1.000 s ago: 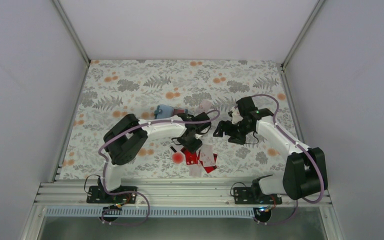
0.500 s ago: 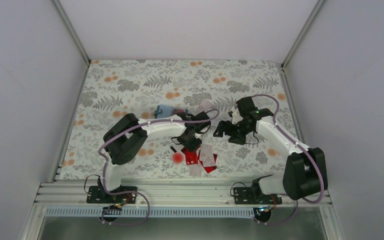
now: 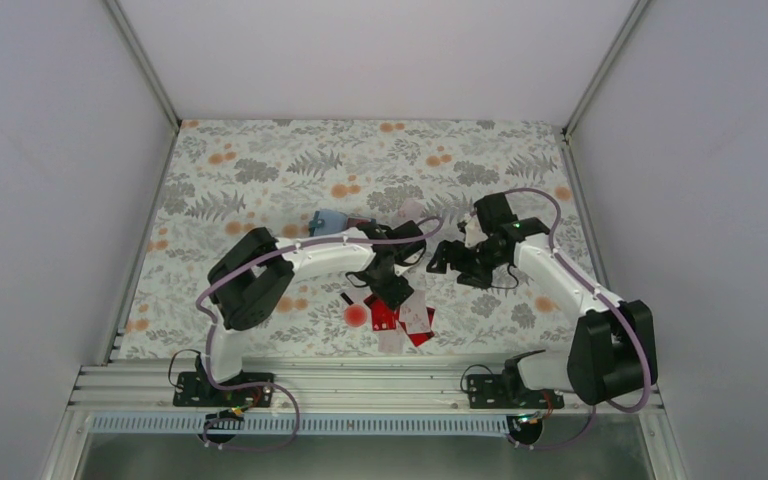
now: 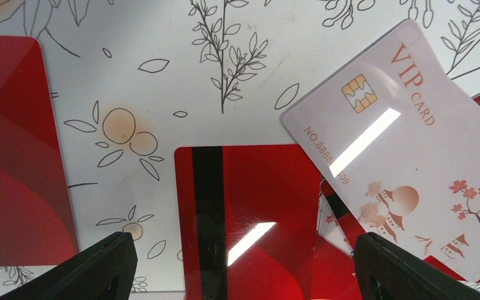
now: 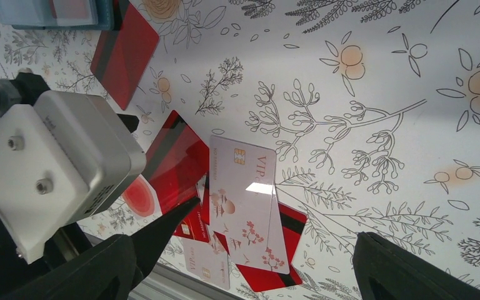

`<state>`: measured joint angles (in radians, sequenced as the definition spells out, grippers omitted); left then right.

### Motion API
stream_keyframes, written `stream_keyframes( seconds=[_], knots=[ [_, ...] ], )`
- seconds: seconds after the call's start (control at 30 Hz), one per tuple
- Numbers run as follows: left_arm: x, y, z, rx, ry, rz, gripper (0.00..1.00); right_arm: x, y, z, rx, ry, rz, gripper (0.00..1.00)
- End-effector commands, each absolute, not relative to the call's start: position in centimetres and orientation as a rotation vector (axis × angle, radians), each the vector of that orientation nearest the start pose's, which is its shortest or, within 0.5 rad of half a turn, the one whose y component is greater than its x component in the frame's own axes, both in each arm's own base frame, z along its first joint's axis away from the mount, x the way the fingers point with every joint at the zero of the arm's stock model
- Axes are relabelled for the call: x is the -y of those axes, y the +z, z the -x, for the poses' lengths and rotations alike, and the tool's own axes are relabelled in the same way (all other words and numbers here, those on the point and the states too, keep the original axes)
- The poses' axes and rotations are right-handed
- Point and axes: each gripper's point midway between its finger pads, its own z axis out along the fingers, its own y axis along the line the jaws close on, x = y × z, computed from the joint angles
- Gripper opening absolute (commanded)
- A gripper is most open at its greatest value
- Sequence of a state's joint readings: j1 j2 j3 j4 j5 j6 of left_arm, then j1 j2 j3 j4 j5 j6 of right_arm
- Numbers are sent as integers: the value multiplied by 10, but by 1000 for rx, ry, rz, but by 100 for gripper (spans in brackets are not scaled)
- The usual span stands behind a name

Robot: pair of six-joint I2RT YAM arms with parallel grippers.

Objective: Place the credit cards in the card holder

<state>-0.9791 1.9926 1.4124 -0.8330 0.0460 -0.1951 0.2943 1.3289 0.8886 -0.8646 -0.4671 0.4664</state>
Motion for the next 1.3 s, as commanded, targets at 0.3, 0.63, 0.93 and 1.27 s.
stream_keyframes(
  seconds=[0.3,0.63,0.93,1.27],
  knots=[
    [325,-15,-210,-2872,-81,-1214,77,-149,109,-230,-2942,781,-126,89],
    [312,-23,-212,-2885,-32,-1207,65,-150,110,-236,-2944,772,-114,89],
    [317,-28,-200,-2922,-71,-1186,75,-150,109,-236,-2945,771,-120,89],
    [298,-45,-199,-2941,39,-1152,57,-149,110,-236,-2944,765,-117,89]
  ],
)
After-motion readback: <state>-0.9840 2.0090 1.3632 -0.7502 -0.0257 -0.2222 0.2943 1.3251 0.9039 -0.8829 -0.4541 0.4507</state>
